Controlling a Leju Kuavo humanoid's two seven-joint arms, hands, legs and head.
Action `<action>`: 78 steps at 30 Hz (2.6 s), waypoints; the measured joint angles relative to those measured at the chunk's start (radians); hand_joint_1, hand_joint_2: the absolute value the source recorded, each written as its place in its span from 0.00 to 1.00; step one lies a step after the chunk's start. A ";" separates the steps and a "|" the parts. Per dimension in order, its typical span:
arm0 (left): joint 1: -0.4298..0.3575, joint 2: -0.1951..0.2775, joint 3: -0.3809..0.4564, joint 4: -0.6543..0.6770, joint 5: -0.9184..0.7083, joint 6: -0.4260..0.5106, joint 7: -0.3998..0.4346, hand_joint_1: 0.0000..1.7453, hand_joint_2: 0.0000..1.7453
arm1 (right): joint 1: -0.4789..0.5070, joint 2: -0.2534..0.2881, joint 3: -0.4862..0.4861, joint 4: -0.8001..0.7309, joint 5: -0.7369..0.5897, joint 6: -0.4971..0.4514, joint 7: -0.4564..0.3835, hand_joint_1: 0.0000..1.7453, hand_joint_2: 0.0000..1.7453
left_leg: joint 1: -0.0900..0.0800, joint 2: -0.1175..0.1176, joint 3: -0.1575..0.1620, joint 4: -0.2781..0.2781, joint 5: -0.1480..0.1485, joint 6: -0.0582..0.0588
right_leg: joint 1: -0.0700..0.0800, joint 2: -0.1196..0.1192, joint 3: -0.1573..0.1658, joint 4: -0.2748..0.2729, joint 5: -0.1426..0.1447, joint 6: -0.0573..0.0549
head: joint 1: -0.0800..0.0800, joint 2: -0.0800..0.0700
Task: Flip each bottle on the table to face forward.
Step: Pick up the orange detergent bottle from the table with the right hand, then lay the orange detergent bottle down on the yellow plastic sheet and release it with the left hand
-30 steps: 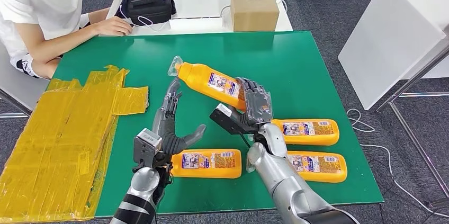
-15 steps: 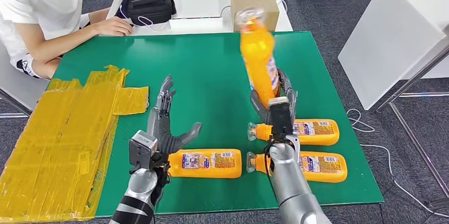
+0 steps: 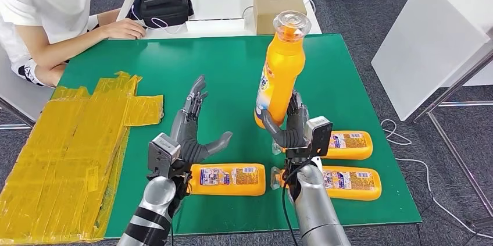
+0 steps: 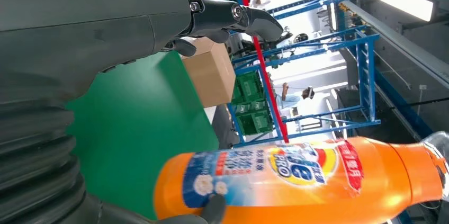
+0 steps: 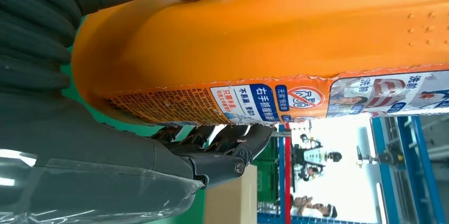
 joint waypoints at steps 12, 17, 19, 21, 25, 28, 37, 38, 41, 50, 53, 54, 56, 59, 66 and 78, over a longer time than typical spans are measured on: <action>-0.007 0.000 -0.009 0.000 0.000 -0.002 0.000 0.00 1.00 | 0.000 0.005 0.009 0.002 0.003 0.003 0.001 1.00 1.00 | 0.000 0.000 0.000 0.000 0.000 0.000 | 0.000 0.000 0.000 0.000 0.000 0.000 | 0.000 0.000; -0.007 0.000 -0.009 0.000 0.000 -0.002 0.000 0.00 1.00 | 0.000 0.006 0.009 0.002 0.003 0.004 0.001 1.00 1.00 | 0.000 0.000 0.000 0.000 0.000 0.000 | 0.000 0.000 0.000 0.000 0.000 0.000 | 0.000 0.000; -0.007 0.000 -0.009 0.000 0.002 -0.004 0.001 0.00 1.00 | 0.000 0.006 0.009 0.002 0.004 0.007 0.001 1.00 1.00 | 0.000 0.000 0.000 0.000 0.000 0.000 | 0.000 0.000 0.000 0.000 0.000 0.000 | 0.000 0.000; -0.009 0.000 -0.009 0.000 0.005 -0.011 0.004 0.00 1.00 | 0.000 0.006 0.013 0.006 0.007 0.021 0.004 1.00 1.00 | 0.000 0.000 0.000 0.000 0.000 0.000 | 0.000 0.000 0.000 0.000 0.000 0.000 | 0.000 0.000; -0.022 0.000 -0.013 0.002 0.014 -0.028 0.009 0.00 1.00 | -0.007 0.009 0.036 0.037 0.040 0.047 0.009 1.00 1.00 | 0.000 0.000 0.000 0.000 0.000 0.000 | 0.000 0.000 0.000 0.000 0.000 0.000 | 0.000 0.000; -0.034 -0.001 -0.019 0.007 0.018 -0.038 0.012 0.00 1.00 | -0.021 0.018 0.070 0.077 0.083 0.035 0.006 1.00 1.00 | 0.000 0.000 0.000 0.000 0.000 0.000 | 0.000 0.000 0.000 0.000 0.000 0.000 | 0.000 0.000; -0.055 -0.008 -0.018 0.027 0.037 -0.051 0.020 0.00 1.00 | -0.061 0.033 0.344 0.197 0.155 -0.156 0.038 1.00 1.00 | 0.000 0.000 0.000 0.000 0.000 0.000 | 0.000 0.000 -0.001 0.000 0.000 0.000 | 0.000 0.000; -0.058 -0.008 -0.015 0.028 0.038 -0.050 0.020 0.00 1.00 | -0.063 0.031 0.377 0.208 0.147 -0.169 0.040 1.00 1.00 | 0.000 0.000 -0.001 0.000 0.000 0.000 | 0.000 0.000 -0.001 0.000 0.000 0.000 | 0.000 0.000; -0.059 -0.008 -0.005 0.030 0.039 -0.050 0.019 0.00 1.00 | -0.077 0.025 0.443 0.238 0.136 -0.192 0.044 1.00 1.00 | 0.000 0.000 -0.001 0.000 0.000 0.000 | 0.000 0.000 -0.001 0.000 0.000 0.000 | 0.000 0.000; -0.051 -0.007 0.019 0.030 0.053 -0.051 0.017 0.00 1.00 | -0.126 0.008 0.556 0.300 0.113 -0.247 0.058 1.00 1.00 | 0.000 0.000 -0.001 0.000 0.000 0.000 | 0.000 0.000 -0.001 0.000 0.000 0.000 | 0.000 0.000; -0.050 -0.007 0.024 0.031 0.055 -0.051 0.017 0.00 1.00 | -0.135 0.007 0.575 0.313 0.109 -0.260 0.058 1.00 1.00 | 0.000 0.000 -0.001 0.000 0.000 0.000 | 0.000 0.000 -0.001 0.000 0.000 0.000 | 0.000 0.000; -0.050 -0.007 0.025 0.031 0.056 -0.051 0.017 0.04 1.00 | -0.138 0.006 0.581 0.317 0.109 -0.264 0.059 1.00 1.00 | 0.000 0.000 -0.001 0.000 0.000 0.000 | 0.000 0.000 -0.001 0.000 0.000 0.000 | 0.000 0.000; -0.049 -0.007 0.027 0.033 0.058 -0.051 0.017 0.18 1.00 | -0.142 0.005 0.592 0.323 0.108 -0.271 0.061 1.00 1.00 | 0.000 0.000 -0.001 0.000 0.000 0.000 | 0.000 0.000 -0.001 0.000 0.000 0.000 | 0.000 0.000; -0.048 -0.007 0.030 0.035 0.062 -0.052 0.017 0.61 1.00 | -0.148 0.003 0.609 0.331 0.103 -0.279 0.065 1.00 1.00 | 0.000 0.000 -0.001 0.000 0.000 0.000 | 0.000 0.000 -0.001 0.000 0.000 0.000 | 0.000 0.000; -0.042 -0.006 0.033 0.036 0.065 -0.052 0.015 1.00 1.00 | -0.150 0.000 0.627 0.340 0.099 -0.292 0.067 1.00 1.00 | 0.000 0.000 -0.001 0.000 0.000 0.000 | 0.000 0.000 -0.001 0.000 0.000 0.000 | 0.000 0.000; -0.042 -0.006 0.043 0.050 0.055 -0.049 0.015 1.00 1.00 | -0.142 -0.002 0.635 0.343 0.122 -0.323 0.068 1.00 1.00 | 0.000 0.000 -0.001 0.000 0.000 0.000 | 0.000 0.000 -0.001 0.000 0.000 0.000 | 0.000 0.000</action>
